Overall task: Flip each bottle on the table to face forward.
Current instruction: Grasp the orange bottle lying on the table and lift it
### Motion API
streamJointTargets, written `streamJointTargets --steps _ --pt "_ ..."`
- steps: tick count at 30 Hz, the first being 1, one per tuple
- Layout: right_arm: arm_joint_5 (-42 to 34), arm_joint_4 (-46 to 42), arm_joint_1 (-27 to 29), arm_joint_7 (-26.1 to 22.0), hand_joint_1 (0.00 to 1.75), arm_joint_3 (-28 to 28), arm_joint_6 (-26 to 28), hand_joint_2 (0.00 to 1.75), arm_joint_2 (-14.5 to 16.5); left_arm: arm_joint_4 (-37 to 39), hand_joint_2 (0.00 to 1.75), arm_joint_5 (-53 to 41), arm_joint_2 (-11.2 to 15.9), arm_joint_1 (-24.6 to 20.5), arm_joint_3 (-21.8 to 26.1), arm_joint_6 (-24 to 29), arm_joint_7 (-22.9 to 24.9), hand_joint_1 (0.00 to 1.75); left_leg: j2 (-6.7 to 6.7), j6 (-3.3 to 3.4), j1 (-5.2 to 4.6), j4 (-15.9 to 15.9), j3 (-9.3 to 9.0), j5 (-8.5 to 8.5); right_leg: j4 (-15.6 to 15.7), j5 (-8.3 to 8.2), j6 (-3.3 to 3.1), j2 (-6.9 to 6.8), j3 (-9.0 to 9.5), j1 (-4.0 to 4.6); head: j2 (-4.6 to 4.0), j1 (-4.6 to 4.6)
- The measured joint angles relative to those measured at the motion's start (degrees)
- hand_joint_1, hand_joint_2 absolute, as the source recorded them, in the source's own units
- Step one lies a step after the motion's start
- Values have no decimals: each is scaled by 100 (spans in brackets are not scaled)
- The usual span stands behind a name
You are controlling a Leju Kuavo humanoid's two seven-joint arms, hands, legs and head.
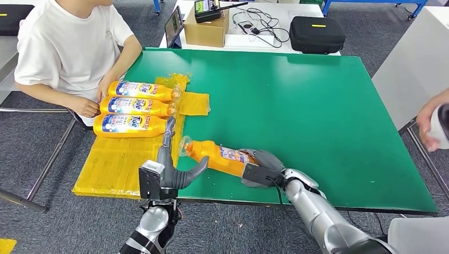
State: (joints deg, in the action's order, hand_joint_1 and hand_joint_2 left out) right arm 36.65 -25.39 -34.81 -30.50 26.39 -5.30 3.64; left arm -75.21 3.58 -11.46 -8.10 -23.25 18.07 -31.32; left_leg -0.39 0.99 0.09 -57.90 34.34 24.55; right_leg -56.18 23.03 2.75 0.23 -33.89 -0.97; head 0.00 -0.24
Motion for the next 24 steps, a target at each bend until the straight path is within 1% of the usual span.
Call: streamJointTargets --steps 3,6,8,14,18,21,24 --pt "-630 -233 333 -273 175 -235 494 175 113 -73 175 549 -3 108 7 -200 142 0 -2 -3 2 1 12 2 -2 2 1 0 -10 1 0 1" --pt "-1038 -503 673 -394 175 -486 907 175 281 -234 175 949 -7 244 21 -312 222 0 -4 -4 2 1 28 1 -3 2 2 -1 -26 1 0 -1" --pt "-1289 -680 858 -444 175 -631 1145 175 377 -360 175 1184 -21 328 58 -318 225 0 -10 -4 2 1 36 0 -4 3 3 -1 -30 1 0 0" --pt "-2675 -1597 1444 -595 175 -1261 2114 175 730 -1078 175 2099 -118 749 264 -298 125 0 -15 -4 1 1 61 1 -5 5 5 -3 -52 -2 0 0" --pt "-3497 -2448 1814 -729 175 -1644 2753 175 918 -1605 175 2521 -137 1018 325 -678 125 0 -17 -4 0 1 78 2 -3 6 5 -3 -69 -3 0 -1" --pt "-3768 -2950 2011 -758 175 -1824 2970 175 961 -1797 175 2669 -133 1120 339 -920 192 0 -16 -4 -1 1 82 2 -2 6 5 -3 -75 -3 0 -1" --pt "-3900 -3518 2242 -812 175 -1898 3099 175 979 -1829 175 2868 -85 1160 296 -1361 376 0 -17 -4 -1 1 85 2 -2 5 5 -4 -78 -3 0 -1"
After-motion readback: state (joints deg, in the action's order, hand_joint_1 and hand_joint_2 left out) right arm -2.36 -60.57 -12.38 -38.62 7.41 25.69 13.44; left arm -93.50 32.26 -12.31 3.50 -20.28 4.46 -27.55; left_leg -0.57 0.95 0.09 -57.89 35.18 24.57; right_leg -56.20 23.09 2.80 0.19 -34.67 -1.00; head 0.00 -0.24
